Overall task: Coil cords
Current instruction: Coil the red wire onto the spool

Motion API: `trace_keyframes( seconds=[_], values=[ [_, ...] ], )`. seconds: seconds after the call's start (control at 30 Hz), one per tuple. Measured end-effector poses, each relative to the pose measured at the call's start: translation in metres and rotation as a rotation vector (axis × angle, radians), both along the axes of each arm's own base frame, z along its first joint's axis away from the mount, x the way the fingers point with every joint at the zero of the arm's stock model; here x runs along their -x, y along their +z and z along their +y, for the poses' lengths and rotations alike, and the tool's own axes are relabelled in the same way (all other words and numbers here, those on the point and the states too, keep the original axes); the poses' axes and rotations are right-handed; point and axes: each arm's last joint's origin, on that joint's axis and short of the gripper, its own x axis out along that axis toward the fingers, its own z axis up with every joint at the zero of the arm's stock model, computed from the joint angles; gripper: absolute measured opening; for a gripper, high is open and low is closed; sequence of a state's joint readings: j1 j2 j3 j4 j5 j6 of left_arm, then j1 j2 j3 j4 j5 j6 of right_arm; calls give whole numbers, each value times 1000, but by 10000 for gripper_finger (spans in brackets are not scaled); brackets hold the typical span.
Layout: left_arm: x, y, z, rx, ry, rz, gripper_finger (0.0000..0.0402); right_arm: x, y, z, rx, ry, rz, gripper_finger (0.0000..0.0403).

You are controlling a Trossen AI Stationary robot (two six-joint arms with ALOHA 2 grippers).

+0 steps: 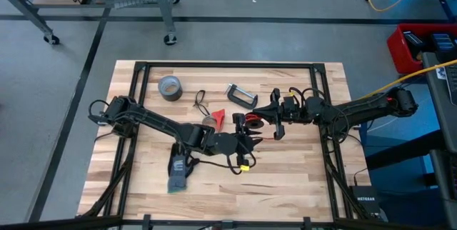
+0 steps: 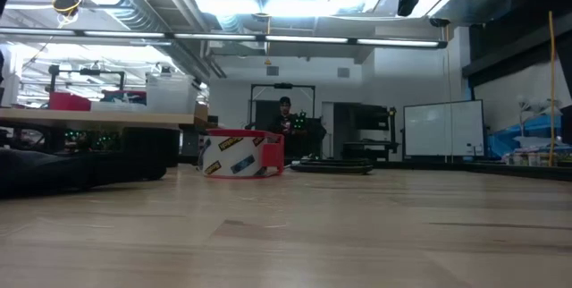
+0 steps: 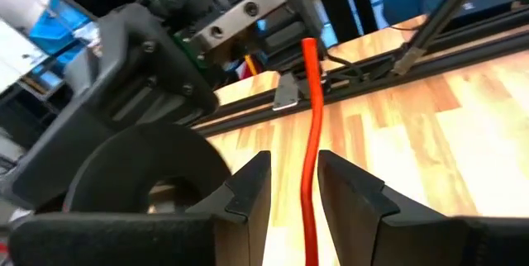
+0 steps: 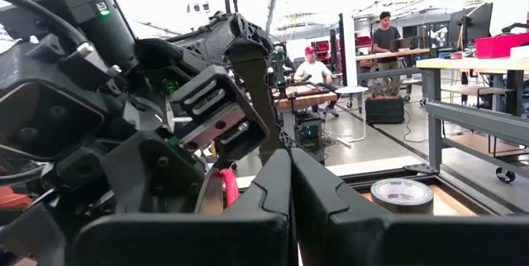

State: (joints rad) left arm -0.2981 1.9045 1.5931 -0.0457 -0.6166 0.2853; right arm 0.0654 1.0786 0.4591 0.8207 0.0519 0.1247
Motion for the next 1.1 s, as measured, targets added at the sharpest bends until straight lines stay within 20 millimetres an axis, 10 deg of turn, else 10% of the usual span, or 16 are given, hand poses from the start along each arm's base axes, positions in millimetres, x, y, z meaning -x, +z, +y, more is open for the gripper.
trace_keyframes(
  seconds=[1.1],
  values=[
    [-3, -2, 8, 173, -35, -15, 4, 0, 2, -1, -13, -51, -21, 5]
  ],
)
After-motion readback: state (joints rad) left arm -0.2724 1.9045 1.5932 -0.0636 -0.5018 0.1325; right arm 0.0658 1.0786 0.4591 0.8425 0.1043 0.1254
